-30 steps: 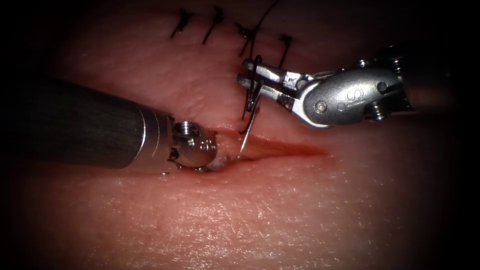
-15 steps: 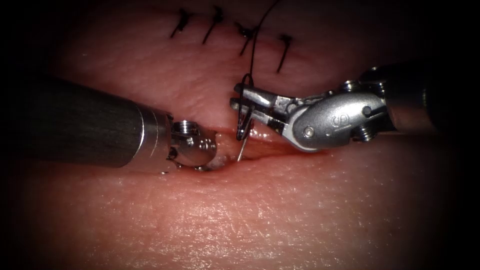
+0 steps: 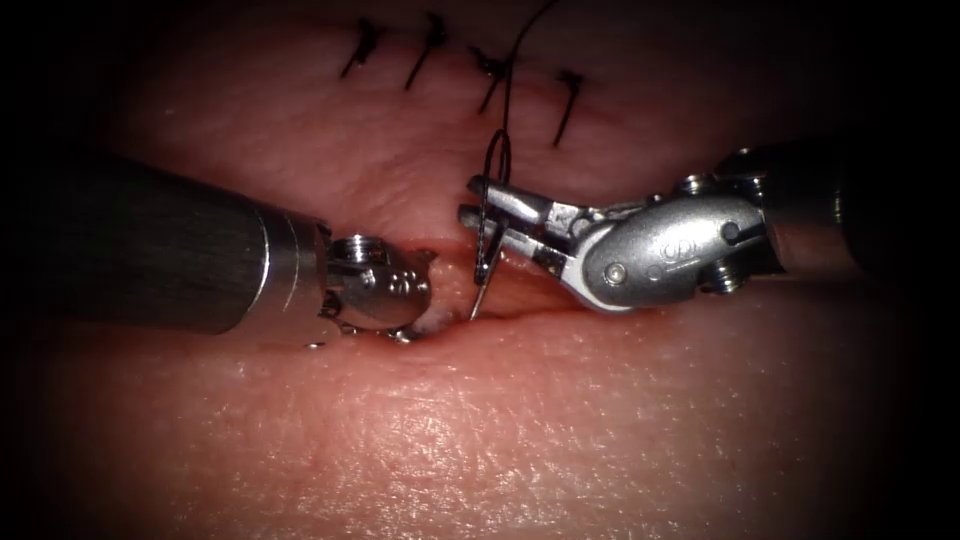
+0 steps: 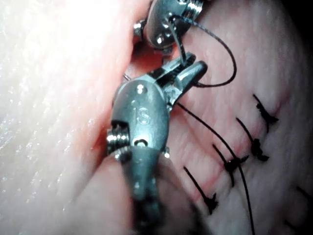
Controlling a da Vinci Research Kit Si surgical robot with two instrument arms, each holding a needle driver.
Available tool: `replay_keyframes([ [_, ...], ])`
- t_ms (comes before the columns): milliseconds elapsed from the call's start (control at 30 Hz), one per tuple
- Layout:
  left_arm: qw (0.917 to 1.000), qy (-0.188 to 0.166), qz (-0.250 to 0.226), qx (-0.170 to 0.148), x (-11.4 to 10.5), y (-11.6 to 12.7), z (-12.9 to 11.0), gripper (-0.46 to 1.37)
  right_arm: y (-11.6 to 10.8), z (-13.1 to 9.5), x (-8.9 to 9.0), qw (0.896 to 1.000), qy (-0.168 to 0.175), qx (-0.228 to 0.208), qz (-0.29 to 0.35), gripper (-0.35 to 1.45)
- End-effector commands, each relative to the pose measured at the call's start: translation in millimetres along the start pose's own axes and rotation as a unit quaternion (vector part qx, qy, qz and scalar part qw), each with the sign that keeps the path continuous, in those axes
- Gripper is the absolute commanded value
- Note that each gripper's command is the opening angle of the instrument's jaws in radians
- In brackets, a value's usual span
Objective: Wound Closure
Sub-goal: Using the right gripper, insert the needle through the skin below the cut.
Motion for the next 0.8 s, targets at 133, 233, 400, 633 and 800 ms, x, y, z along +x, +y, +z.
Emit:
replay_keyframes([
  [133,0.9999,0.008,-0.005,0.011,0.3,0.4,-0.8,1.20,-0.1,-0.1,-0.1,1.000,-0.001,-0.001,0.004,-0.35],
  [233,0.9989,0.027,0.013,0.035,0.6,0.4,-1.3,0.93,-0.1,0.0,-0.1,1.000,-0.001,-0.001,0.005,-0.35],
  [400,0.9975,0.046,0.037,0.039,0.6,0.7,-2.2,0.25,0.0,-0.1,-0.1,1.000,-0.003,0.000,0.005,-0.35],
  [633,0.9961,0.032,0.056,0.060,0.4,1.1,-3.4,0.18,0.2,-0.2,-0.3,1.000,-0.003,-0.002,0.005,-0.35],
  [800,0.9962,0.030,0.054,0.062,0.5,1.1,-3.9,0.15,0.3,-0.3,-0.4,1.000,-0.003,-0.001,0.005,-0.35],
])
